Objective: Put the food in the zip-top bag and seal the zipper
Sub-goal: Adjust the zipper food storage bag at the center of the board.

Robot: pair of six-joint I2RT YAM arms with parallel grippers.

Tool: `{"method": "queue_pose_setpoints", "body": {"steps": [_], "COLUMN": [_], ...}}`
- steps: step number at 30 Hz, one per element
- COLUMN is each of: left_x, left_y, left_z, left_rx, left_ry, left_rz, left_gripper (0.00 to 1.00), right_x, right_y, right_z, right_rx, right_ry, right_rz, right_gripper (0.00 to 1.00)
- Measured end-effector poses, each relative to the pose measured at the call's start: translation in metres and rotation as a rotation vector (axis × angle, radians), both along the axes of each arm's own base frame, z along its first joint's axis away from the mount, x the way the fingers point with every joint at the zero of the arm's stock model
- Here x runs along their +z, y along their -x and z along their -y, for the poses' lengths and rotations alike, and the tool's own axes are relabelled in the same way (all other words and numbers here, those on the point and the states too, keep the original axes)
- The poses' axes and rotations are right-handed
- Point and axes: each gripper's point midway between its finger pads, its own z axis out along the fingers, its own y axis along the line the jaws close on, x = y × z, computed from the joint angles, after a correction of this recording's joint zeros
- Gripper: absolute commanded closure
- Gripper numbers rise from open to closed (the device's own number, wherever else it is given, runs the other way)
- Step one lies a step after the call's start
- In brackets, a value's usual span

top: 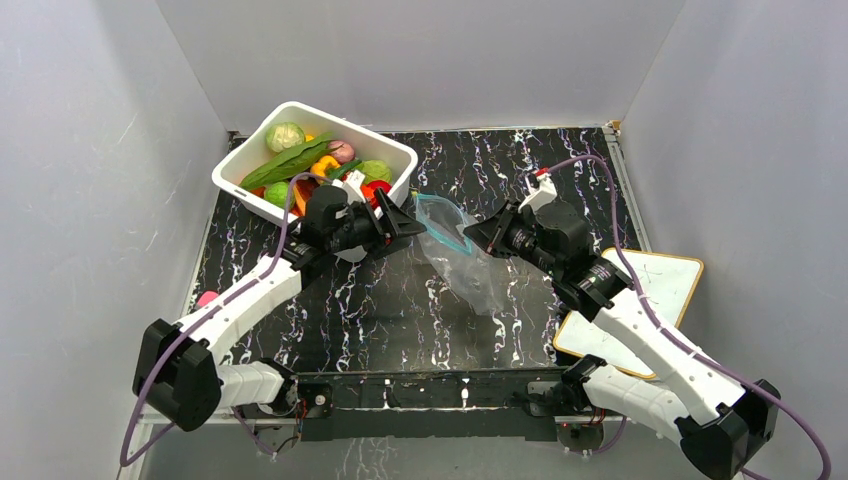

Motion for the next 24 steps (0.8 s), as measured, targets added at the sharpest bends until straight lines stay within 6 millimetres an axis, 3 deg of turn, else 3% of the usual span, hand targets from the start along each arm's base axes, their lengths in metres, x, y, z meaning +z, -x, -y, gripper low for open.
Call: {"method": "queue_pose_setpoints", "body": {"steps": [6,10,18,24], "left_x": [-0.005,-0.009,-0.012,-0.018], "left_y": [-0.001,-0.002,-0.002,-0.003], "left_z": [0.007,0.008,0.010,0.011], "left_rx": [-0.003,-0.001,0.000,0.002], "left_ry": [0.003,-0.004,-0.003,-0.010], "left_rz": [-0.012,-0.022,-0.038,-0.055], "left_gripper": [0.21,0.20,0.17,0.38], "right_x": [0.000,-0.002,-0.025,-0.023], "right_y": [0.004,0.005,0.012,0.014], "right_z": [-0.004,-0.006,-0.010,-0.014], "right_rx": [0.018,0.025,0.052,0.068], "right_ry": [-0.004,-0.003,0.032,0.036], "right_rz": [-0.003,-0.003,-0.025,-0.009], "right_gripper": [1.00,1.00,1.00,1.00]}}
